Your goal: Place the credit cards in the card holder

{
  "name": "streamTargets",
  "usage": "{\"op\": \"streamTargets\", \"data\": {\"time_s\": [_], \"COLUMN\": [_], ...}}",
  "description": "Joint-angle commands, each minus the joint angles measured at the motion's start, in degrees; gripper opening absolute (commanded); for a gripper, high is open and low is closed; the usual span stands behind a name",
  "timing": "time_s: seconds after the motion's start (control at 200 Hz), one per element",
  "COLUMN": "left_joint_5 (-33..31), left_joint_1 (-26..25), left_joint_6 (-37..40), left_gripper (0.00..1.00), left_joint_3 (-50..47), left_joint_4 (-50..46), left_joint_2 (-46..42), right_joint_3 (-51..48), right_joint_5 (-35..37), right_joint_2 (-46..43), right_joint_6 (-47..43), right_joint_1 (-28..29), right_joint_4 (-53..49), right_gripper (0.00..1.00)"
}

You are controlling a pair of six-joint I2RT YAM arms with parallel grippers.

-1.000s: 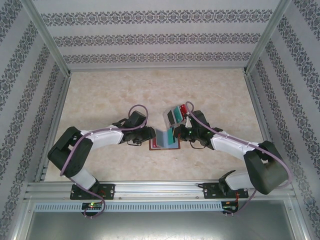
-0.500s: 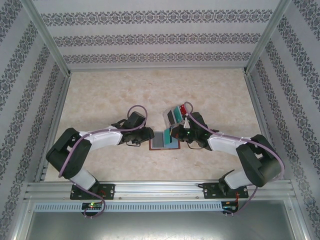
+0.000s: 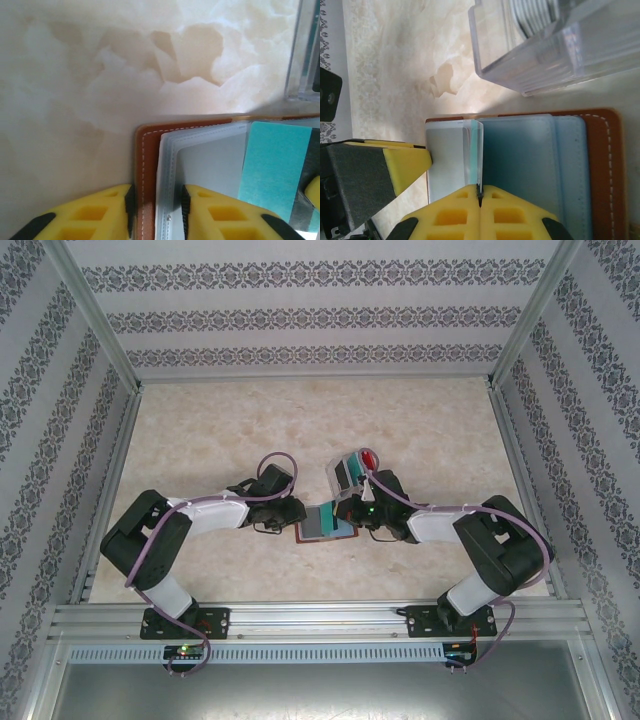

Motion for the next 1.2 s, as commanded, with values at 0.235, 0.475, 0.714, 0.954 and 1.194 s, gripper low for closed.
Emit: {"op": "streamTargets", "data": {"time_s": [0.235,0.475,0.714,0.954,1.194], "left_joint_5": [1.8,1.1,1.1,2.5,3.4], "left_joint_1": [-0.9,-1.2,-1.3,-1.7,-3.1], "left_joint_6": [0.0,-0.4,-0.4,-0.8,-3.1], "left_gripper": [0.24,0.25,0.27,0.27,0.27], "left_joint_3": [0.3,0.4,0.8,0.5,-0.6], "left_joint_4": [0.4,0.5,0.4,1.8,4.3], "left_joint_2": [3.2,3.0,3.0,2.9,2.4], "right_joint_3": [-2.2,-2.1,-1.2,1.0,3.2], "right_joint_5": [-4.4,-5.5,-5.3,-0.8,3.6], "right_joint_2": [1.9,3.4,3.5,4.4,5.1], "right_joint_6": [-3.4,-2.7,-3.6,-0.1,1.3], "right_joint_1": [0.5,0.5,0.3,3.0,6.9], "right_joint_4": [2.3,3.7,0.7,1.6,0.3], "right_gripper": [0.0,0.0,0.02,0.05,0.07]}}
